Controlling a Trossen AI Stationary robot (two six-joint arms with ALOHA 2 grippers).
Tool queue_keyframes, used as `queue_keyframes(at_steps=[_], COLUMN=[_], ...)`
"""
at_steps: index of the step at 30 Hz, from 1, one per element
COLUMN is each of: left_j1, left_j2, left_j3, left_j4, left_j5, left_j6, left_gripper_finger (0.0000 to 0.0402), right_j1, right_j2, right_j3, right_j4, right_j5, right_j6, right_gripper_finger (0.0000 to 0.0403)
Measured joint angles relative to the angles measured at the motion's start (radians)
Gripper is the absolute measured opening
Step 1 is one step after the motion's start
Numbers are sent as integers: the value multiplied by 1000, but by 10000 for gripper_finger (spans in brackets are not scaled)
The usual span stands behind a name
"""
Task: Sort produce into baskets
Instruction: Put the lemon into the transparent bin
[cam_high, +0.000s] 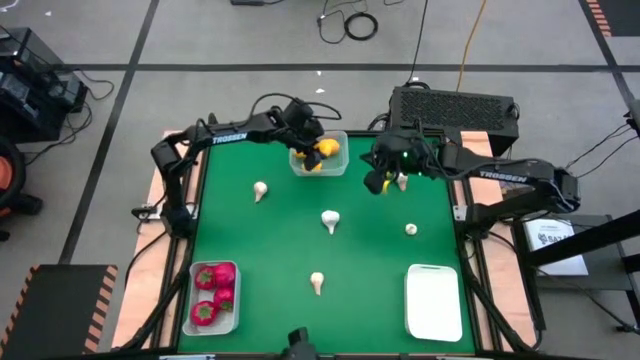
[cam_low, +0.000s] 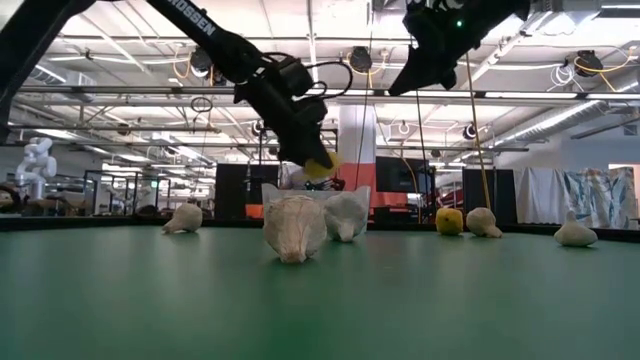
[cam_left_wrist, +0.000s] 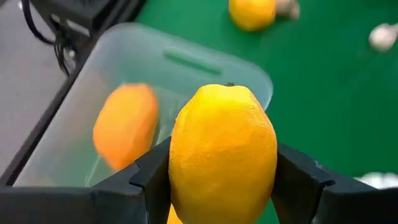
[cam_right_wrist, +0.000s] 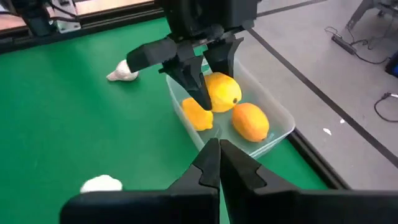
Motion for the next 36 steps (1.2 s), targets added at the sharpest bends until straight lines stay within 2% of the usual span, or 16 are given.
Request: queue_keyframes(at_steps=[2,8,11,15,22,27,32,36], left_j1=[-15,-29,-30,-31,-32,-33,-34,-37], left_j2=[14,49,66,71,73,73,72,73], left_j3=[6,11,14,12,12,13,67,134], left_j4=[49,44,81,77,64,63,16,-20], left_j5=[-4,-4,-32,-130,-122,-117,-117,-117], left_j6=[-16,-127,-162,-196,-199,-199,-199,-198], left_gripper_finger=[215,215,215,230,277,305,313,313], right_j1=[-38,-161,-209,-245,-286,-302,-321,-346], right_j2=[0,22,32,33,35,35,35,35], right_j3=[0,0,0,0,0,0,0,0], right_j4=[-4,-33,-51,-55,-61,-70,-138,-211], right_j5=[-32,-173,-207,-211,-281,-286,-285,-282], right_j6=[-40,-104,-140,-193,-258,-287,-293,-227], right_gripper_finger=[0,0,0,0,0,0,0,0])
